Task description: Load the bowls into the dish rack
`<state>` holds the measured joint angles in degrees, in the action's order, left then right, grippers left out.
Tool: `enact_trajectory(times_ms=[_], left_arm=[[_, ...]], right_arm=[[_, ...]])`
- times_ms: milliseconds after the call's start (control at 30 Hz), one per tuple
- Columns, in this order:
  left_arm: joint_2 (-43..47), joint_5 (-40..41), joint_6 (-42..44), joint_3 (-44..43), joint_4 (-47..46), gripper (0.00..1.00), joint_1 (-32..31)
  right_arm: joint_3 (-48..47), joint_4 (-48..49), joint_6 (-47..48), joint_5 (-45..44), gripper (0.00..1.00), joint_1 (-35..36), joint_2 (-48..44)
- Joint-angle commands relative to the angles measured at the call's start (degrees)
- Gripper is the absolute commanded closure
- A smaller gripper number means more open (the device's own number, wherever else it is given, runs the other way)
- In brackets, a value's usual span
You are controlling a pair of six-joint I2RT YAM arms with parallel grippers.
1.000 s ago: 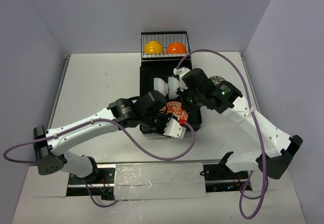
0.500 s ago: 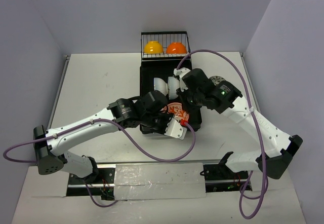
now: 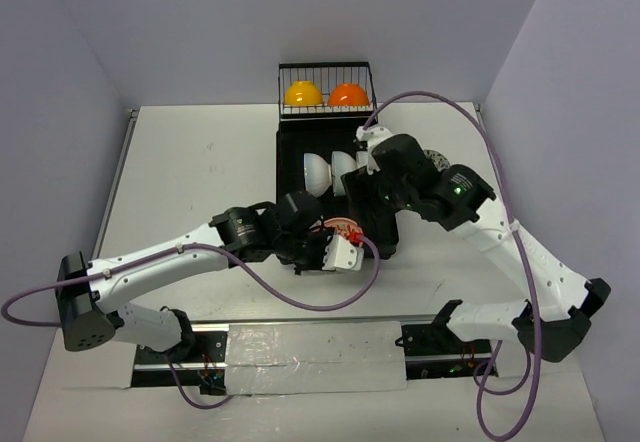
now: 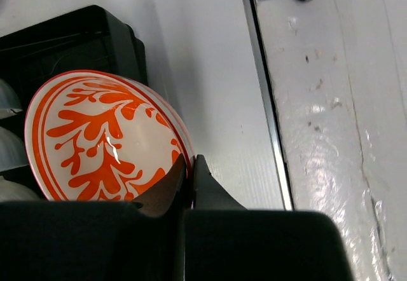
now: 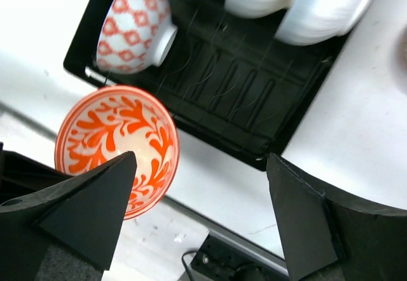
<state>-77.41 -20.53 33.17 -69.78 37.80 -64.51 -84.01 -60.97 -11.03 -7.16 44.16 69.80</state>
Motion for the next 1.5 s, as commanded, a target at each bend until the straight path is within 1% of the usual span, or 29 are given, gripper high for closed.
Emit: enact_trajectory(times_ms=[0,33,67,133,167,200,233,267,333,433,467,500,533,567,633,667,800,1067,1233,1467], left_arm=[[4.1,-1.7,-8.5,0.7,-12.9,1.0,1.2],[4.4,-1.9,-10.3,1.1,-15.0,1.0,1.6],[5.0,-2.0,-14.3,2.1,-19.3,1.0,2.5],[5.6,-1.9,-19.3,3.3,-24.1,1.0,3.4],[5.8,-1.5,-22.1,3.9,-29.0,1.0,3.9],[6.4,-1.0,-28.0,4.6,-31.6,1.0,4.5],[6.6,0.3,-31.0,6.4,-34.3,1.0,5.7],[7.2,0.8,-37.9,7.3,-39.6,1.0,6.1],[7.6,2.3,-43.7,9.5,-43.7,1.0,7.4],[8.2,7.1,-53.7,12.6,-50.9,1.0,8.3],[8.4,7.3,-58.9,13.3,-52.8,1.0,8.7],[8.5,7.5,-61.4,15.3,-56.9,1.0,9.3],[8.5,8.0,-63.8,16.2,-59.0,1.0,9.6],[8.4,8.7,-68.5,17.2,-61.0,1.0,9.8],[7.9,9.7,-72.9,19.7,-66.3,1.0,10.5],[7.6,10.3,-76.4,20.4,-67.7,1.0,10.5],[6.6,15.1,-83.4,24.2,-74.4,1.0,10.5],[2.6,20.2,-91.3,27.3,-79.6,1.0,10.5],[0.7,23.6,-92.4,28.1,-81.0,1.0,10.5],[-3.8,24.7,-94.1,28.0,-82.9,1.0,10.5]], right_arm=[[-3.3,4.0,-1.9,-7.1,0.08,-0.7,-5.0],[-3.2,4.7,-2.2,-8.3,0.07,-0.7,-6.0],[-2.7,6.3,-2.9,-10.7,0.05,-0.9,-7.9],[-1.3,8.2,-4.0,-12.4,0.04,-1.3,-11.2],[-0.7,9.3,-4.4,-13.1,0.04,-1.3,-12.4],[0.0,11.6,-4.8,-13.8,0.02,-1.4,-13.5],[0.8,12.7,-5.2,-15.4,0.01,-1.5,-16.0],[2.6,15.1,-6.1,-16.5,0.0,-1.5,-17.3],[4.6,17.4,-6.9,-19.3,0.0,-1.6,-19.8],[8.8,21.1,-7.5,-21.1,0.0,-1.6,-25.0],[9.6,22.5,-7.8,-21.8,0.0,-1.6,-26.0],[10.2,22.8,-8.0,-22.5,0.0,-1.6,-26.6],[11.2,23.2,-8.4,-23.2,0.0,-1.6,-28.0],[11.8,23.5,-8.3,-23.9,0.0,-1.6,-28.6],[12.7,24.3,-8.3,-24.1,0.0,-1.6,-29.6],[12.9,24.4,-8.4,-24.0,0.0,-1.7,-29.8],[14.0,24.2,-8.3,-24.0,0.0,-1.7,-30.7],[15.6,24.3,-7.2,-23.3,0.0,-1.7,-32.9],[17.1,24.2,-6.5,-22.4,0.0,-1.7,-34.6],[18.4,24.5,-5.3,-21.7,0.0,-1.7,-36.8]])
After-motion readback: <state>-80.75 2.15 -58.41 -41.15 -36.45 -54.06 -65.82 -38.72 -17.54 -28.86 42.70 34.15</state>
